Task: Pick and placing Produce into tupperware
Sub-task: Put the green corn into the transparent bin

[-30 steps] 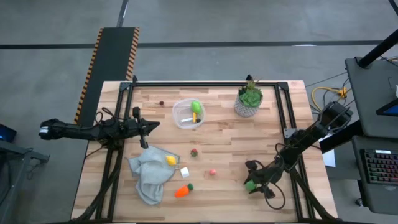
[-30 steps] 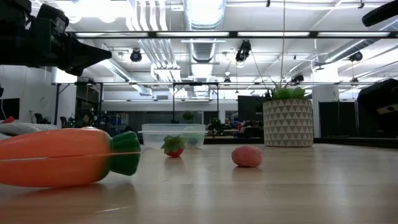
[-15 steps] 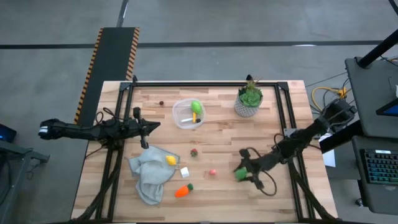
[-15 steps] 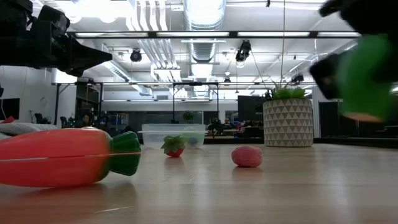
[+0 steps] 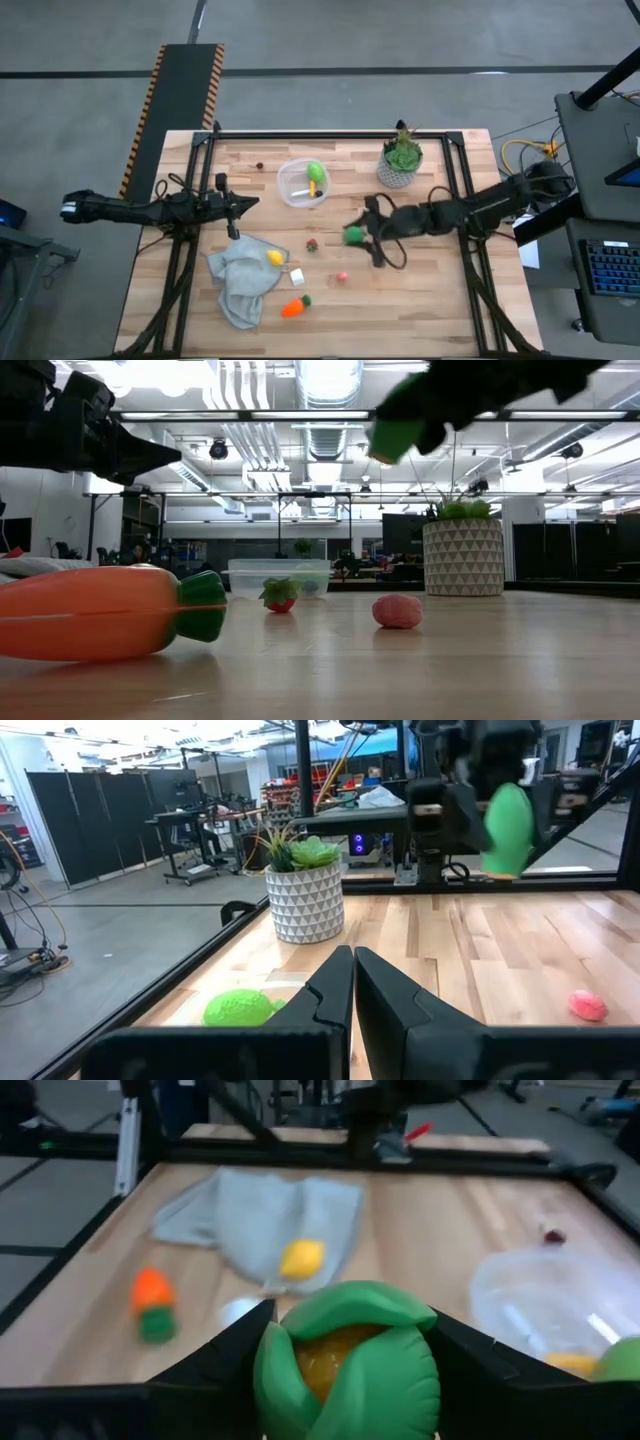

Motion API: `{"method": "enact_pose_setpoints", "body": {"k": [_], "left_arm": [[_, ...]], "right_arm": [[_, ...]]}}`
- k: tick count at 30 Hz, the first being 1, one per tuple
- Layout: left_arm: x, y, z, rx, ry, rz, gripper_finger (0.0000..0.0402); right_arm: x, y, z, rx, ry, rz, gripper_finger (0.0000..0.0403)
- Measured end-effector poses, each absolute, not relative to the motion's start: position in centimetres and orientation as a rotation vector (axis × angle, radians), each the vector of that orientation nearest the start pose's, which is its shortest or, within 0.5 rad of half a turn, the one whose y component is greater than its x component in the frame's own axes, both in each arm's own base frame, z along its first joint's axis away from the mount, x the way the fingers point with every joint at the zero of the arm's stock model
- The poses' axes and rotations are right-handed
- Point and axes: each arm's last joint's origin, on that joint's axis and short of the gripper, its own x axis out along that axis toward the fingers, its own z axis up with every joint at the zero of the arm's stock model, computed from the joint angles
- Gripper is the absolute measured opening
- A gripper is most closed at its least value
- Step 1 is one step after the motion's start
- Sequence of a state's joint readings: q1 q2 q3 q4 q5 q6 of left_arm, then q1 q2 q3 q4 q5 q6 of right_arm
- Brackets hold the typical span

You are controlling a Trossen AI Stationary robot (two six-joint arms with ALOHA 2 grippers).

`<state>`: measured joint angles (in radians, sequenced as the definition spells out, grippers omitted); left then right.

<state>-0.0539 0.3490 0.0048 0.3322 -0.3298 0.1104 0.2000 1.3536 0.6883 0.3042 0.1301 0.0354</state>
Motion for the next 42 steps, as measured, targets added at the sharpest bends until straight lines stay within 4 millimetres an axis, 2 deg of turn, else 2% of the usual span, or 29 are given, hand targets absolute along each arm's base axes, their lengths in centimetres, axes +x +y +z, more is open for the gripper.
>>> {"method": "enact_pose_setpoints", "body": {"k": [5,15,20,26,33,42], "left_arm": [[11.8,0.3,16.8,0.109,0.010,0.276,0.0000],[11.7,0.3,17.6,0.092,-0.073,0.270,0.0000],[11.8,0.2,17.5,0.094,-0.063,0.240,0.0000],[11.9,0.1,17.4,0.096,-0.057,0.215,0.0000],[11.9,0.1,17.4,0.096,-0.059,0.204,0.0000],[11.9,0.1,17.4,0.100,-0.057,0.193,0.0000]], "right_arm": [[30.5,1.5,24.0,-0.031,0.360,0.030,0.0194],[37.0,-7.0,24.3,0.007,0.420,0.024,0.0194],[40.6,-10.7,23.1,0.005,0.508,0.003,0.0194],[43.6,-14.5,21.4,0.101,0.519,0.024,0.0195],[45.4,-16.7,19.2,0.139,0.583,0.015,0.0195],[46.5,-17.2,17.8,0.162,0.640,0.020,0.0196]]}}
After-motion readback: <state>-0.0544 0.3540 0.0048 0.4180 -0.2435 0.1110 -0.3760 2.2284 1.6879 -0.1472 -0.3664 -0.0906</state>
